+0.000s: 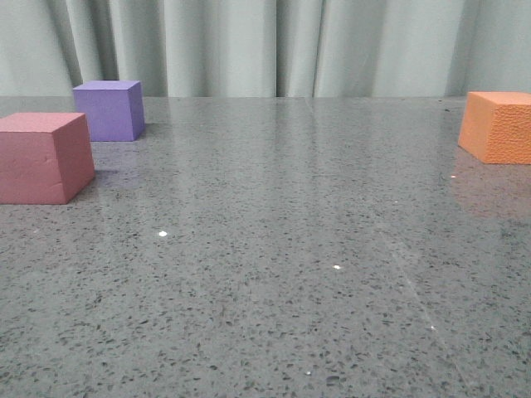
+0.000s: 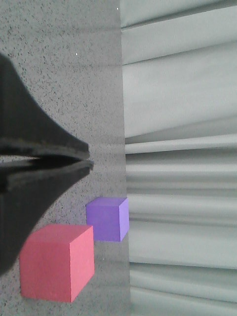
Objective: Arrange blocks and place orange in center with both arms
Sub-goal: 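Move the right gripper over the orange cube and open it, then lower the right gripper around the orange cube and close it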
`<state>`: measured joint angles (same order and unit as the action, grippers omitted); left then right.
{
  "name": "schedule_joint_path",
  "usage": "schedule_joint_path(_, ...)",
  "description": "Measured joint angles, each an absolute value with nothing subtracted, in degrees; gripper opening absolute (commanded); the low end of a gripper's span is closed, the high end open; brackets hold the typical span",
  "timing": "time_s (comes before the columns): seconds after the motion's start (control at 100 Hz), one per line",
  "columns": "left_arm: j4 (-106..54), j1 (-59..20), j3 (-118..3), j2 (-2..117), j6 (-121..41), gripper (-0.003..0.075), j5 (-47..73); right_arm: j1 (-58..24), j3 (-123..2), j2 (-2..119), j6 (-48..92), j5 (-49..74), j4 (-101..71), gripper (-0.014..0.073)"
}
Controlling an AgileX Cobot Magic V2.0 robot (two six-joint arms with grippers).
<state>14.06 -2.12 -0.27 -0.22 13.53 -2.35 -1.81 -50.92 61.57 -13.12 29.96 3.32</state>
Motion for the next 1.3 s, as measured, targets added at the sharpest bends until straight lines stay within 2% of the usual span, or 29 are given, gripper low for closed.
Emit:
schedule_joint_path(0.12, 14.1, -2.1, -0.3, -0.2, 13.5, -0.0019, -2.3, -1.8, -50.9, 62.8, -13.2, 30.1, 3.2, 0.0135)
schedule_joint_path(0.19, 14.1, -2.1, -0.3, -0.2, 13.5, -0.0019, -2.3, -1.8, -50.9, 62.8, -13.2, 30.2, 3.2, 0.0297)
schedule_joint_path(0.31, 14.1, -2.1, -0.3, -0.2, 13.5, -0.0019, -2.3, -1.8, -50.9, 62.8, -13.2, 30.2, 3.2, 0.0638)
schedule_joint_path(0.33, 14.1, -2.1, -0.3, -0.2, 13.5, -0.0019, -2.3, -1.8, -50.9, 62.8, -13.2, 30.2, 3.2, 0.0670)
schedule_joint_path(0.42, 14.1, -2.1, -0.3, -0.2, 13.5, -0.0019, -2.3, -1.8, -50.9, 62.9, -13.2, 29.1, 3.2, 0.0637)
schedule_joint_path(0.74, 14.1, -2.1, -0.3, -0.2, 13.5, -0.0019, -2.3, -1.8, -52.1, 64.2, -11.1, 24.0, 3.2, 0.0636)
schedule_joint_path(1.3, 14.1, -2.1, -0.3, -0.2, 13.5, -0.0019, -2.3, -5.7, -66.9, 81.5, -7.5, 29.1, 3.2, 0.0636)
